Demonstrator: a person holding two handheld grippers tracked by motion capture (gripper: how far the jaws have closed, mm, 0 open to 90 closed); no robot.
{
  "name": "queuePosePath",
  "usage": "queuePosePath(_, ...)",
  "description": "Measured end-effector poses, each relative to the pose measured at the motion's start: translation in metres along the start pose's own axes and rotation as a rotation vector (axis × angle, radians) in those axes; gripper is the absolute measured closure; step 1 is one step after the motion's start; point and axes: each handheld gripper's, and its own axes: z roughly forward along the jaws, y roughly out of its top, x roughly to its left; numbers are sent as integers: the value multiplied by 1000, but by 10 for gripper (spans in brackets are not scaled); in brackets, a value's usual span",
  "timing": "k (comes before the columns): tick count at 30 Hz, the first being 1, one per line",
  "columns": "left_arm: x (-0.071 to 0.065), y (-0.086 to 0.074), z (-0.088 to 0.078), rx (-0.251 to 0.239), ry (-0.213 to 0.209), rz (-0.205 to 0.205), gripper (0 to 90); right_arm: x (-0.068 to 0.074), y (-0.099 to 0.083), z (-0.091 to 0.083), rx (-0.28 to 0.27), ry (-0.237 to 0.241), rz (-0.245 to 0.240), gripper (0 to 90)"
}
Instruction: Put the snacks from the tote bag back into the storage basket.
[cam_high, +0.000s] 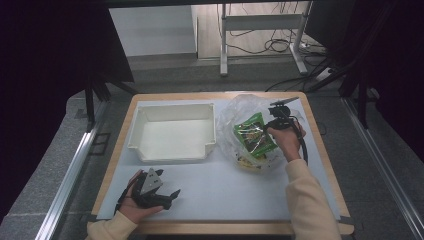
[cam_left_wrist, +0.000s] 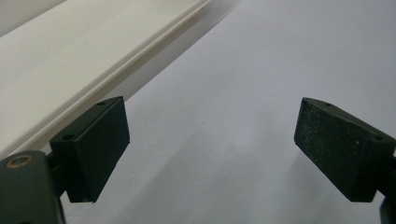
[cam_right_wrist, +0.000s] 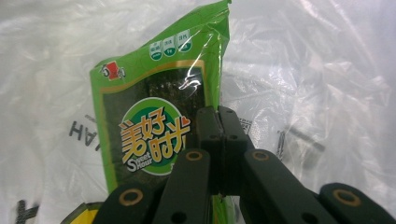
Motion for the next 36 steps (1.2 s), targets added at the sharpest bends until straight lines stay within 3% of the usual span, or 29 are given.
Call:
queuePosePath(14,0,0,-1,2,6,4,104,-10,-5,-34,-125,56,10,900)
queuePosePath(23,-1,0,-1,3,12,5,103,-20,-11,-53,-205,84,41,900)
queuePosePath(36,-2,0,0,4,11,1,102,-26,-9,-68,-268,101,55,900)
